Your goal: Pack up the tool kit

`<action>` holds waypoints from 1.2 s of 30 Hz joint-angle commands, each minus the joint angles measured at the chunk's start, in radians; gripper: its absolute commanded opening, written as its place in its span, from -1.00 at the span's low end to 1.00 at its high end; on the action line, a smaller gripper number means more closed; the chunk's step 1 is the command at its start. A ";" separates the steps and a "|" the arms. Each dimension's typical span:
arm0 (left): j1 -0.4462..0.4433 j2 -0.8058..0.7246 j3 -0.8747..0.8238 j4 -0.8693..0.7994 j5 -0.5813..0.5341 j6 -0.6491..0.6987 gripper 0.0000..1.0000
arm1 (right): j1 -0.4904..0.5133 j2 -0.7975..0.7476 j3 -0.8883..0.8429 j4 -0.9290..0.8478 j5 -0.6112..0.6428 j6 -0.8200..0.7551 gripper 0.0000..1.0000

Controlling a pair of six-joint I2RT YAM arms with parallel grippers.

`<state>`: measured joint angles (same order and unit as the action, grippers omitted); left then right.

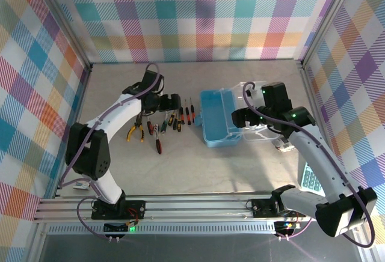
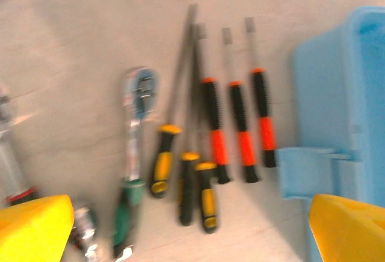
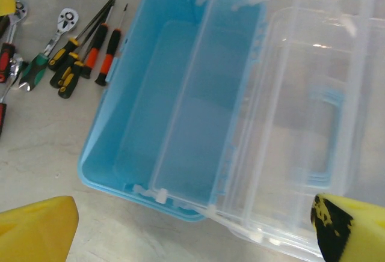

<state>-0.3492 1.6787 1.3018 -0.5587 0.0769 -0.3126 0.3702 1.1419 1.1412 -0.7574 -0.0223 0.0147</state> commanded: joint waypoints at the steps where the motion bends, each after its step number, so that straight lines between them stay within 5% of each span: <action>1: 0.045 -0.029 -0.089 -0.071 -0.074 0.009 0.99 | 0.019 0.030 -0.014 0.055 -0.068 0.018 0.98; 7: 0.146 0.045 -0.116 -0.001 -0.056 -0.012 0.92 | 0.071 0.100 0.004 0.076 -0.071 0.022 0.98; 22: 0.161 0.271 0.041 0.071 -0.139 -0.009 0.32 | 0.103 0.126 0.011 0.075 -0.057 0.033 0.98; 27: 0.161 0.324 0.057 0.059 -0.184 -0.002 0.27 | 0.105 0.130 0.010 0.074 -0.054 0.034 0.98; 36: 0.157 0.363 0.053 0.075 -0.175 -0.002 -0.28 | 0.107 0.137 0.012 0.075 -0.054 0.036 0.98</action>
<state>-0.1940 1.9949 1.3460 -0.4984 -0.1192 -0.3237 0.4709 1.2690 1.1347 -0.6956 -0.0650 0.0414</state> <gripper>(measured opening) 0.388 0.989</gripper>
